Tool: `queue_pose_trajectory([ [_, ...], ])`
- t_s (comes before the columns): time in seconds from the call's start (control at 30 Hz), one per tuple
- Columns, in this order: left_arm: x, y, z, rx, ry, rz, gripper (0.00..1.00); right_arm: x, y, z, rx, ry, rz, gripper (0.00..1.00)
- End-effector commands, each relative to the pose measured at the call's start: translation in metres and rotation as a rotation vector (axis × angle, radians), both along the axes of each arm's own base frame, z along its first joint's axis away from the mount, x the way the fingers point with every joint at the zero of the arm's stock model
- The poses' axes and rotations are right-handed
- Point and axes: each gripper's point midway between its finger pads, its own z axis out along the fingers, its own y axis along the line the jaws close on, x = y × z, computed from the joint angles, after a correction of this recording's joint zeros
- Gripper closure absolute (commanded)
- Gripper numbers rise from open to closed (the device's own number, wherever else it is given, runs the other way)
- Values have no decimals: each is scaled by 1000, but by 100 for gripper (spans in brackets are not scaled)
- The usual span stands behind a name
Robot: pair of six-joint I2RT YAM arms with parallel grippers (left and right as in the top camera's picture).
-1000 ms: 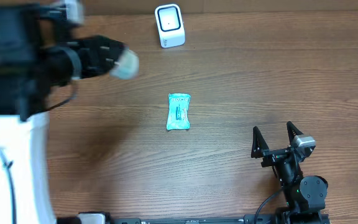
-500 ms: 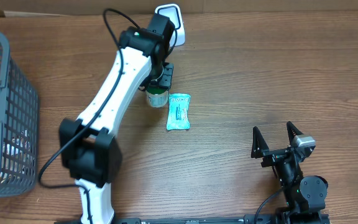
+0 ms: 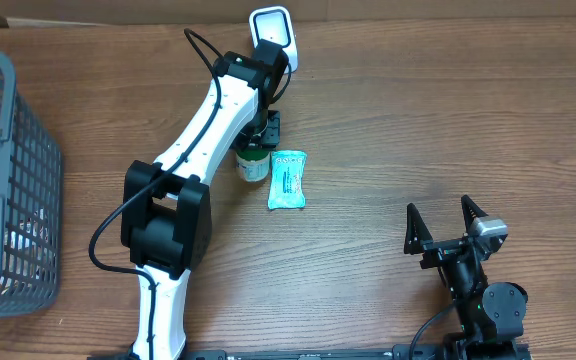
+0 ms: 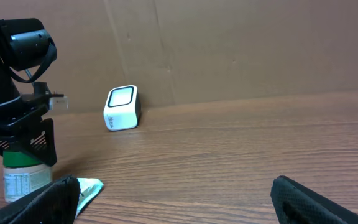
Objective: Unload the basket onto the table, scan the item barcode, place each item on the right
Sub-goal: 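Place the green-lidded jar left of the tissue pack and release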
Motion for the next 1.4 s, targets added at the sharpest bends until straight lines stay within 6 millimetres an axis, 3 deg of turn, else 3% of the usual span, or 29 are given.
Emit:
queue_pose_trajectory([
  [0.0, -3, 2, 4, 18, 3, 16, 53, 1, -2, -2, 3, -1, -12, 0],
  [0.17, -11, 5, 4, 31, 35, 16, 52, 1, -2, -2, 3, -1, -12, 0],
  [0.4, -11, 4, 4, 27, 35, 16, 42, 1, -2, -2, 3, -1, -12, 0],
  [0.7, -6, 5, 11, 9, 19, 7, 37, 1, -2, -2, 3, -1, -12, 0],
  [0.83, 7, 15, 55, -22, -61, 40, 34, 1, -2, -2, 3, -1, -12, 0],
  [0.93, 14, 28, 123, -71, -197, 72, 30, 1, -2, -2, 3, -1, -12, 0],
  [1.0, 14, 36, 154, -90, -260, 83, 26, 1, -2, -2, 3, -1, -12, 0],
  [1.03, 8, 53, 194, -108, -347, 103, 15, 1, -2, -2, 3, -1, -12, 0],
  [1.1, -1, 76, 227, -117, -420, 147, 0, 1, -2, -2, 3, -1, -12, 0],
  [1.2, -25, 133, 275, -121, -536, 288, 0, 1, -2, -2, 3, -1, -12, 0],
  [1.27, -43, 176, 296, -113, -598, 426, 0, 1, -2, -2, 3, -1, -12, 0],
  [1.37, -84, 258, 320, -68, -681, 719, 1, 1, -2, -2, 3, -1, -12, 0],
])
